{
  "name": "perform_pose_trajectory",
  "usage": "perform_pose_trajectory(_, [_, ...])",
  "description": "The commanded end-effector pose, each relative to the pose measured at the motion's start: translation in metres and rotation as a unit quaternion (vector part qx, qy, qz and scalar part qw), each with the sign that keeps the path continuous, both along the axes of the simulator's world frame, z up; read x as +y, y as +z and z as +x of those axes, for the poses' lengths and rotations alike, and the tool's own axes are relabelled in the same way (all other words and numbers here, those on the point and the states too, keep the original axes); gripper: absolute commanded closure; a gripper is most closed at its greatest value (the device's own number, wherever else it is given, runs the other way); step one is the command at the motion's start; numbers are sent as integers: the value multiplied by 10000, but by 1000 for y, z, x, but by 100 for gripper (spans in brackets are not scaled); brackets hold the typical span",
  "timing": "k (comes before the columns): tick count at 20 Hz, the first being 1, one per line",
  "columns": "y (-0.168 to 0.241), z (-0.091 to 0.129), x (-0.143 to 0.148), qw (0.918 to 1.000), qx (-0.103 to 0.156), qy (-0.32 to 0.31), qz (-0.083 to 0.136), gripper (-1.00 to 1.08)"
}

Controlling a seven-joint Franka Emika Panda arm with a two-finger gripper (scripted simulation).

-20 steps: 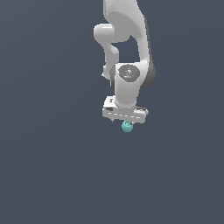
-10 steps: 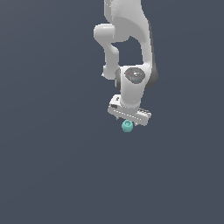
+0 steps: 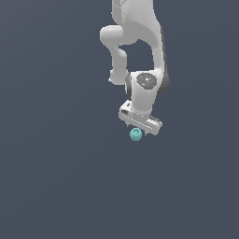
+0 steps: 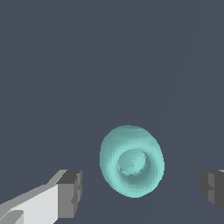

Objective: Pick up the object and move it to a goal position.

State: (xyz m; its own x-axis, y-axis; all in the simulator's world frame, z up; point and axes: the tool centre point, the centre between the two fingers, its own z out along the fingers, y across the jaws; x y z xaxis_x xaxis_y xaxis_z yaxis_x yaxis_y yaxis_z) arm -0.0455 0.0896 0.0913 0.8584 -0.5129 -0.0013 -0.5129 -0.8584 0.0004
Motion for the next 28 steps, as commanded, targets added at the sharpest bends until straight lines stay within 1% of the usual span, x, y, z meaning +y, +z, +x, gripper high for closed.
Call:
perform_pose_trajectory(1, [-1,-1,1,10000,-5,-79,-1,-92])
perform_pose_trajectory(8, [-4,-2,2,10000,-4,-85,-1,-92])
perform_pose_trajectory(18, [-45,-3,1,9999,-6,-103,-2,-92])
perform_pose_trajectory(23, [-52,-2,2,9999,-6,-107,-2,-92])
perform_pose_trajectory(24, [-52,-2,2,9999,-6,-107,-2,108])
perform_pose_trajectory(28, [-52,-2,2,9999,-6,-107,-2,108])
